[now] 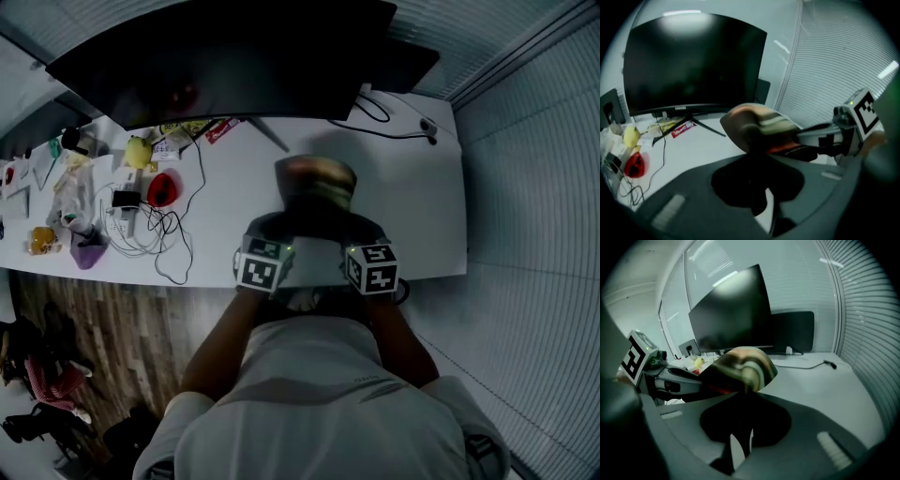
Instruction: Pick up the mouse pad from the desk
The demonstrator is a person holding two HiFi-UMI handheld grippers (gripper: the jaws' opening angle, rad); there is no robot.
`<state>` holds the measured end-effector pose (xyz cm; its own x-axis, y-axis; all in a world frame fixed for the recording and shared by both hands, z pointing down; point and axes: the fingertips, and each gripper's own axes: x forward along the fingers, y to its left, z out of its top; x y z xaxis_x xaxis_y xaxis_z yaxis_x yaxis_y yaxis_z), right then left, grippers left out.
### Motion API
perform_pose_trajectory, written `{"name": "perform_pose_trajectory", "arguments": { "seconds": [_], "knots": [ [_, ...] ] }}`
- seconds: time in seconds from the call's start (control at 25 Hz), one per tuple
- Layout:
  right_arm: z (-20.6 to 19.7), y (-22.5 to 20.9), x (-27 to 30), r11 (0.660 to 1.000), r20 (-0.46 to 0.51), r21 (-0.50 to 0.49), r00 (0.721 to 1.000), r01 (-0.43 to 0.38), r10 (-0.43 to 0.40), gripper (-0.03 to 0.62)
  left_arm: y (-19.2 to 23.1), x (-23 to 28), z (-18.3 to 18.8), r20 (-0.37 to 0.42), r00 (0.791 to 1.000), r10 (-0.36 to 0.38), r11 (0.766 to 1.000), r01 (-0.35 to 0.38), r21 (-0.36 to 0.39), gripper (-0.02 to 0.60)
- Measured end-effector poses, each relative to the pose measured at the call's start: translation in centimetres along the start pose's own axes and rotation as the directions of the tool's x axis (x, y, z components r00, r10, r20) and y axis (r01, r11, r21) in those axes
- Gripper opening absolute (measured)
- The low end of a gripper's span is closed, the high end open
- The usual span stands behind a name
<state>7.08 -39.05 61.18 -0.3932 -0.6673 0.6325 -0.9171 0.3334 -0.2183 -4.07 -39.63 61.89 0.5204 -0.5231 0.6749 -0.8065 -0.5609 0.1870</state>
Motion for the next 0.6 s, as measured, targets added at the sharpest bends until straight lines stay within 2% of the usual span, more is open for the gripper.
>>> {"name": "perform_pose_trajectory", "arguments": {
  "seconds": [0.12,0.28,0.4,0.6],
  "knots": [
    [5.1,0.4,-2.5,0.999,0.113,-0.040,0.994,0.006,-0.001,0.040,-0.2,-2.6,5.0,0.132,0.991,-0.006,1.000,0.003,0.028,0.052],
    [11.5,1.5,-6.6,0.997,0.265,-0.078,0.964,0.009,0.012,0.040,-1.3,-7.2,11.4,0.295,0.955,-0.035,0.998,0.016,0.067,0.057],
    [15.4,2.6,-9.8,0.994,0.364,-0.106,0.931,0.010,0.029,0.040,-1.9,-10.7,15.0,0.393,0.919,-0.033,0.996,-0.001,0.085,0.058],
    [20.1,4.8,-14.8,0.988,0.481,-0.157,0.874,0.002,0.075,0.040,-3.0,-16.8,19.4,0.532,0.846,-0.024,0.993,-0.043,0.113,0.058]
  ]
}}
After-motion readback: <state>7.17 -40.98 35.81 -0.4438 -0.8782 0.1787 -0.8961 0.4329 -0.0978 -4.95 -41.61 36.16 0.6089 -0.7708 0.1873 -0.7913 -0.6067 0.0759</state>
